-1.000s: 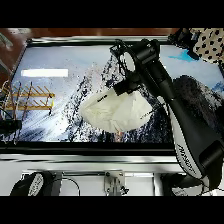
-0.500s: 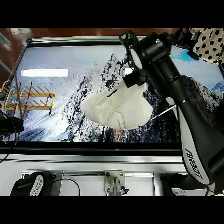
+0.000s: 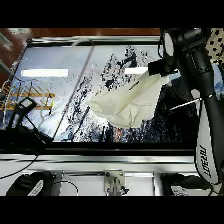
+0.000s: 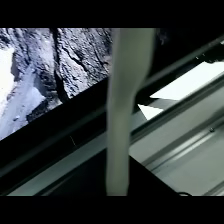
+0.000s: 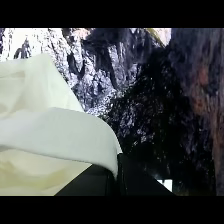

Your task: Fold the shirts.

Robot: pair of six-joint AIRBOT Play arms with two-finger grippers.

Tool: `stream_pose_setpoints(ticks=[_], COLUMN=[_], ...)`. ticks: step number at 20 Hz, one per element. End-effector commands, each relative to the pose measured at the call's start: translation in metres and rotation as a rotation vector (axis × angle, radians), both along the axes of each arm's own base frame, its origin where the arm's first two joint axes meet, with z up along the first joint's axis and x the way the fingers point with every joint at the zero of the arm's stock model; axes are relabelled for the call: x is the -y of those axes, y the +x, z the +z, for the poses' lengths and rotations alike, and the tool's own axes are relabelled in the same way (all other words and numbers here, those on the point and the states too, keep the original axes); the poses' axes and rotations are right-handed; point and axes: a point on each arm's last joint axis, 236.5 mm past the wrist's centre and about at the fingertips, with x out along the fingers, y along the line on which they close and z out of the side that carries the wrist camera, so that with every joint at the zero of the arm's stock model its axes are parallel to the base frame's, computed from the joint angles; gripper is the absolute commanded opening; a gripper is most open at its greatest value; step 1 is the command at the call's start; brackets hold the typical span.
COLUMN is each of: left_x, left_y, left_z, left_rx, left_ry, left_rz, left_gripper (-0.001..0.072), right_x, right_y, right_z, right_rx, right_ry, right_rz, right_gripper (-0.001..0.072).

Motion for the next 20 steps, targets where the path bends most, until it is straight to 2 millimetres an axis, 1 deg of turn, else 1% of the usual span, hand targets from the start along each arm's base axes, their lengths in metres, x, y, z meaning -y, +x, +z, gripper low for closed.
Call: stream_pose_setpoints(ticks=[1,3,6,7,8,11,13,16,19,20], left_x=[0.025,0.035,0.035,0.032,0.031,0.042,0.046,0.044,0.04,0.041], left_y=[-0.051,-0.067,-0.077,-0.074,-0.066,-0.038,-0.033,-0.021,-0.015,-0.014], left_z=[-0.006,-0.007,-0.012,-0.015,-0.016,-0.015,-0.024,-0.037,-0.044,-0.046], left_rx=[-0.135,-0.152,-0.13,-0.109,-0.08,0.014,-0.015,-0.023,-0.019,-0.014], left_ry=[0.021,0.033,0.1,0.126,0.147,0.125,0.146,0.204,0.244,0.249], left_rz=[-0.164,-0.236,-0.315,-0.323,-0.317,-0.277,-0.29,-0.307,-0.338,-0.352], left_gripper=[0.0057,0.0057,0.0057,0.0057,0.0057,0.0057,0.0057,0.0057,0.0057,0.0057], right_x=[0.005,0.0,-0.008,-0.013,-0.019,-0.038,-0.052,-0.073,-0.078,-0.079], right_y=[0.002,0.001,-0.002,-0.003,-0.004,-0.01,-0.015,-0.03,-0.043,-0.047], right_z=[0.0,-0.002,-0.005,-0.006,-0.007,-0.008,-0.001,0.018,0.046,0.052], right_rx=[0.004,-0.003,-0.016,-0.022,-0.03,-0.04,-0.024,0.011,0.077,0.087], right_ry=[0.031,0.048,0.081,0.102,0.122,0.148,0.151,0.144,0.136,0.153], right_rz=[-0.026,-0.017,-0.01,-0.006,0.005,0.047,0.09,0.191,0.247,0.259], right_gripper=[0.0074,0.0074,0.0074,0.0074,0.0074,0.0074,0.0074,0.0074,0.0074,0.0074])
